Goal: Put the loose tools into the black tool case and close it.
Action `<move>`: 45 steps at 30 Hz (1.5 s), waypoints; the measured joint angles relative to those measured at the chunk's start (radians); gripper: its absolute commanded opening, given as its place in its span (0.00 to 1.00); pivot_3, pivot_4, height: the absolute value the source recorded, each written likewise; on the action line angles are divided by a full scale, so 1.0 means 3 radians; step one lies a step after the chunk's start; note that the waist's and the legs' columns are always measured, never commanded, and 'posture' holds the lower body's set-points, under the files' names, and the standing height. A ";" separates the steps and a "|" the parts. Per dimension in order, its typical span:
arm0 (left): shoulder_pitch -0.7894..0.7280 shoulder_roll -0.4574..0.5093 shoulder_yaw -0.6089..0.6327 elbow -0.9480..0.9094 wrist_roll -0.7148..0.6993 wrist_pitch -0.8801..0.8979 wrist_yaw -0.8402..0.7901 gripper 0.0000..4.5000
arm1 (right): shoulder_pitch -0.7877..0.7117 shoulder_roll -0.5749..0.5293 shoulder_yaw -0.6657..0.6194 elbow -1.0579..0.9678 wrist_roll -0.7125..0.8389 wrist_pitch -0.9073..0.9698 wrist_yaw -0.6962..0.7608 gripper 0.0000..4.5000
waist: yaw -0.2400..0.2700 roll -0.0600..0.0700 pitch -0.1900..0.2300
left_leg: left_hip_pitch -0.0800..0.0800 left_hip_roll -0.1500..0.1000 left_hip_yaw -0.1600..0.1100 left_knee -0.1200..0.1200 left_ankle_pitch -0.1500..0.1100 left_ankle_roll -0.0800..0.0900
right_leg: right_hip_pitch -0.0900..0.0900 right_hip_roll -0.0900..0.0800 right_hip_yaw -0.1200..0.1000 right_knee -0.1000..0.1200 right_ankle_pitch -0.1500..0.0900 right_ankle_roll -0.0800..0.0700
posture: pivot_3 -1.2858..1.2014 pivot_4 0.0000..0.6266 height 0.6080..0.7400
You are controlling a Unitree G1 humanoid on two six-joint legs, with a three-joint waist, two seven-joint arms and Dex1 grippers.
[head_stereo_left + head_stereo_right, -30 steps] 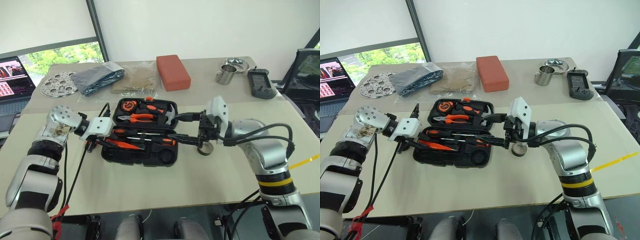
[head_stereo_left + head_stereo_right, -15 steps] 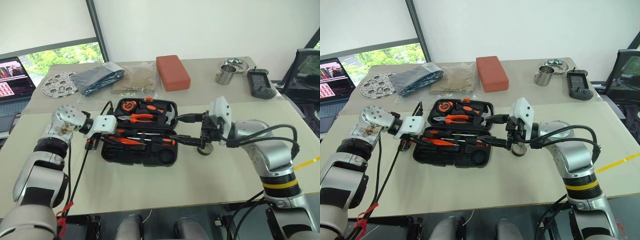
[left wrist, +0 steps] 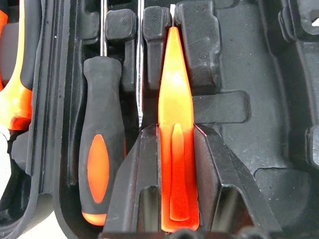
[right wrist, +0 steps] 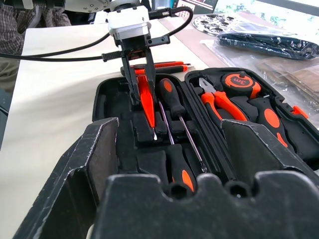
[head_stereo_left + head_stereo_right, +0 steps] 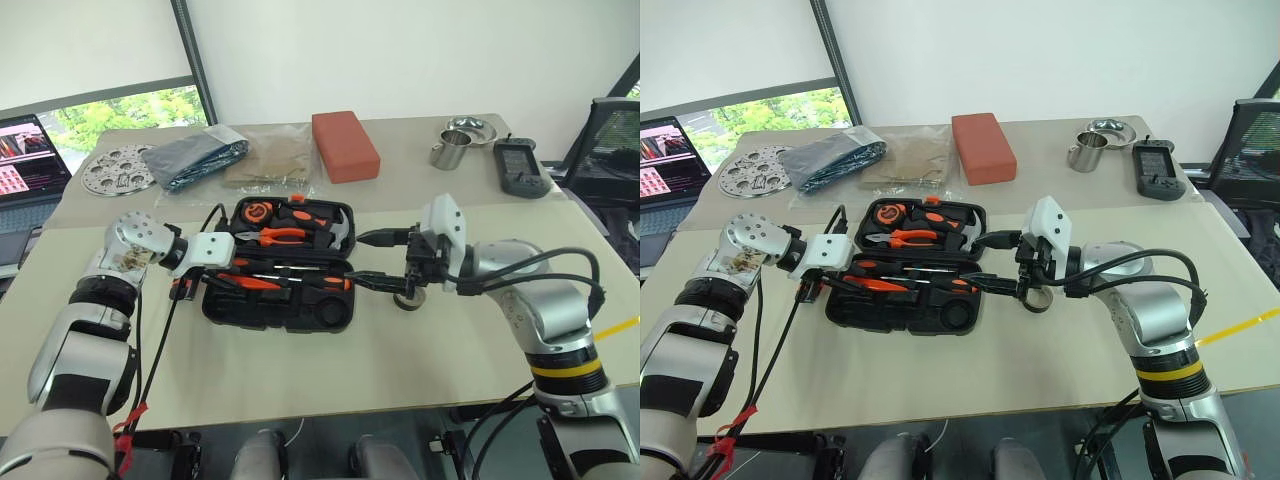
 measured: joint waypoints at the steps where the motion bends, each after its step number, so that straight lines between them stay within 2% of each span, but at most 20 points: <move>1: -0.0006 -0.0003 -0.0004 0.0001 0.0006 0.0006 -0.0001 0.11 | 0.0000 0.0000 0.0000 0.0000 0.0000 0.0000 0.0000 0.85 | 0.0000 0.0000 0.0000 | 0.0000 0.0000 0.0000 0.0000 0.0000 0.0000 | 0.0000 0.0000 0.0000 0.0000 0.0000 0.0000 | 0.52 0.24 1.00; 9: -0.0034 -0.0010 -0.0012 0.0005 0.0074 0.0016 -0.0001 0.11 | 0.0034 0.0000 0.0000 0.0000 0.0000 0.0000 -0.0001 0.85 | -0.0004 0.0001 0.0000 | 0.0004 0.0001 0.0001 0.0000 0.0000 0.0000 | 0.0002 0.0002 0.0001 0.0002 0.0000 0.0000 | 0.52 0.24 1.00; 11: -0.0038 -0.0011 -0.0011 0.0005 0.0073 0.0027 -0.0013 0.33 | 0.0034 0.0000 0.0000 0.0001 0.0000 0.0000 -0.0001 0.85 | -0.0004 0.0001 0.0000 | 0.0004 0.0001 0.0001 0.0001 0.0000 0.0000 | 0.0002 0.0002 0.0001 0.0002 0.0000 0.0000 | 0.52 0.24 1.00; 12: -0.0040 -0.0014 -0.0005 0.0005 0.0070 0.0048 -0.0014 0.37 | 0.0034 0.0000 0.0000 0.0002 0.0000 -0.0001 -0.0001 0.85 | -0.0004 0.0001 0.0000 | 0.0004 0.0001 0.0000 0.0001 0.0000 0.0000 | 0.0002 0.0002 0.0001 0.0002 0.0000 0.0000 | 0.52 0.24 1.00; 13: -0.0049 -0.0014 0.0005 0.0005 0.0068 0.0080 -0.0005 0.48 | 0.0034 0.0000 0.0000 0.0003 0.0000 -0.0001 -0.0001 0.85 | -0.0005 0.0001 0.0000 | 0.0003 0.0001 0.0000 0.0001 0.0000 0.0000 | 0.0002 0.0002 0.0001 0.0002 0.0000 0.0000 | 0.52 0.24 1.00; 19: -0.0038 -0.0035 0.0141 -0.0098 -0.0092 0.0296 -0.0089 0.94 | 0.0034 0.0002 0.0000 0.0025 -0.0004 -0.0012 0.0000 0.85 | 0.0001 0.0001 0.0000 | -0.0002 0.0001 0.0001 0.0001 0.0000 0.0000 | 0.0000 0.0002 0.0001 0.0002 0.0000 0.0000 | 0.52 0.24 1.00; 20: -0.0028 -0.0035 0.0179 -0.0168 -0.0166 0.0381 -0.0143 0.98 | 0.0035 0.0002 0.0000 0.0025 -0.0004 -0.0020 0.0001 0.85 | 0.0001 0.0001 0.0000 | -0.0005 0.0001 0.0001 0.0003 0.0001 -0.0001 | -0.0001 0.0002 -0.0001 0.0002 0.0000 0.0000 | 0.52 0.24 1.00; 26: -0.0005 0.0123 0.0419 -0.0671 -0.0596 0.0847 -0.0351 0.98 | 0.0085 0.0003 0.0003 0.0025 -0.0005 -0.0045 0.0001 0.85 | 0.0002 0.0001 0.0000 | -0.0007 0.0001 -0.0001 0.0006 0.0001 -0.0001 | -0.0001 0.0003 -0.0001 0.0002 0.0000 0.0000 | 0.52 0.24 1.00; 29: 0.0024 0.0177 0.0498 -0.0836 -0.0791 0.0993 -0.0359 0.82 | 0.0087 0.0004 0.0003 0.0025 -0.0006 -0.0048 0.0001 0.85 | -0.0003 0.0002 -0.0001 | -0.0005 0.0001 -0.0002 0.0005 0.0001 -0.0001 | 0.0000 0.0004 -0.0001 0.0002 0.0000 0.0000 | 0.52 0.24 1.00; 33: 0.0239 0.0187 0.0465 -0.0872 -0.0840 0.0949 -0.0361 0.52 | 0.0085 0.0014 0.0017 0.0029 -0.0014 -0.0068 0.0002 0.85 | -0.0005 0.0005 -0.0003 | -0.0004 0.0002 -0.0002 0.0005 0.0001 -0.0001 | 0.0001 0.0004 0.0001 0.0002 0.0000 0.0000 | 0.52 0.24 1.00; 39: 0.0351 0.0083 0.0382 -0.0588 -0.0696 0.0533 -0.0347 0.03 | 0.0083 0.0026 0.0022 0.0043 -0.0027 -0.0073 0.0001 0.85 | 0.0014 0.0006 -0.0003 | -0.0007 0.0000 0.0001 0.0008 0.0001 -0.0001 | 0.0001 0.0002 0.0000 0.0001 0.0000 0.0000 | 0.52 0.24 1.00; 45: 0.0338 -0.0126 0.0387 -0.0215 -0.0656 0.0286 -0.0293 0.01 | 0.0087 0.0030 0.0023 0.0042 -0.0027 -0.0076 -0.0003 0.85 | 0.0022 0.0006 -0.0003 | -0.0010 0.0000 0.0000 0.0011 0.0000 0.0000 | 0.0000 0.0004 -0.0001 0.0001 0.0000 0.0000 | 0.52 0.24 1.00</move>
